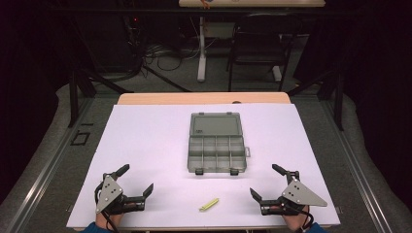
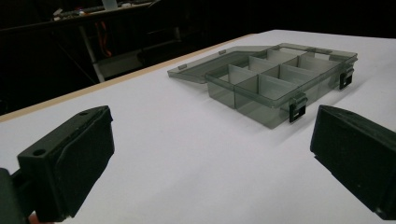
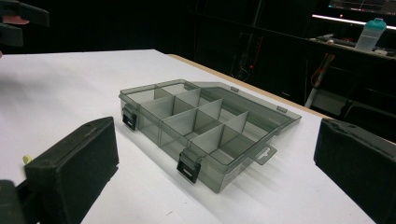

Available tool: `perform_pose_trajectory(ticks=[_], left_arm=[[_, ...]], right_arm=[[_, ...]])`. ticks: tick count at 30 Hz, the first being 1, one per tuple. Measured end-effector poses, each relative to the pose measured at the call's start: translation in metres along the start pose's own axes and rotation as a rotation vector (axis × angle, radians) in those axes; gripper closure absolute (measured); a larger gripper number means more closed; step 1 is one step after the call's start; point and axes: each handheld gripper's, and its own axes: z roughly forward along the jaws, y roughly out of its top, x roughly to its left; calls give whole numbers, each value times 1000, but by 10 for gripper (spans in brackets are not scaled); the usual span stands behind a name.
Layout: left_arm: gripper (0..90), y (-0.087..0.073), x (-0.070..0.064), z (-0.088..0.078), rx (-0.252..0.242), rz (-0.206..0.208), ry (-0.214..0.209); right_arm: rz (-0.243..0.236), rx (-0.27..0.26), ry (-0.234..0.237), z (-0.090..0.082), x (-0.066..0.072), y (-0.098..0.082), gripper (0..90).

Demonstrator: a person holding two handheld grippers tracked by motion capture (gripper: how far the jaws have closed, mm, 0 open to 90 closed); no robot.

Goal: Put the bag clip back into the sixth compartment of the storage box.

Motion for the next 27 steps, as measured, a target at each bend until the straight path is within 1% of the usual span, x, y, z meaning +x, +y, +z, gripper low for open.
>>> perform_pose_trajectory(ticks=[13, 15, 16, 18, 20, 21, 22, 27], left_arm=[[0, 1, -2, 2, 11, 3, -7], [0, 2, -3, 2, 9, 0, -12], [0, 2, -4, 2, 13, 8, -15], [0, 3, -5, 3, 13, 4, -19], [0, 3, -6, 5, 22, 5, -24], [0, 3, -6, 5, 22, 5, -24], [0, 4, -7, 7, 29, 10, -28], [0, 6, -11, 10, 33, 18, -35]], right_arm=[[-2, 9, 1, 1, 0, 0, 0], [-4, 10, 4, 1, 0, 0, 0], [-3, 8, 2, 1, 1, 0, 0], [-6, 11, 2, 1, 1, 0, 0], [-4, 6, 1, 1, 0, 0, 0], [-6, 13, 1, 1, 0, 0, 0], [-5, 12, 3, 1, 0, 0, 0], [-6, 4, 8, 1, 1, 0, 0]])
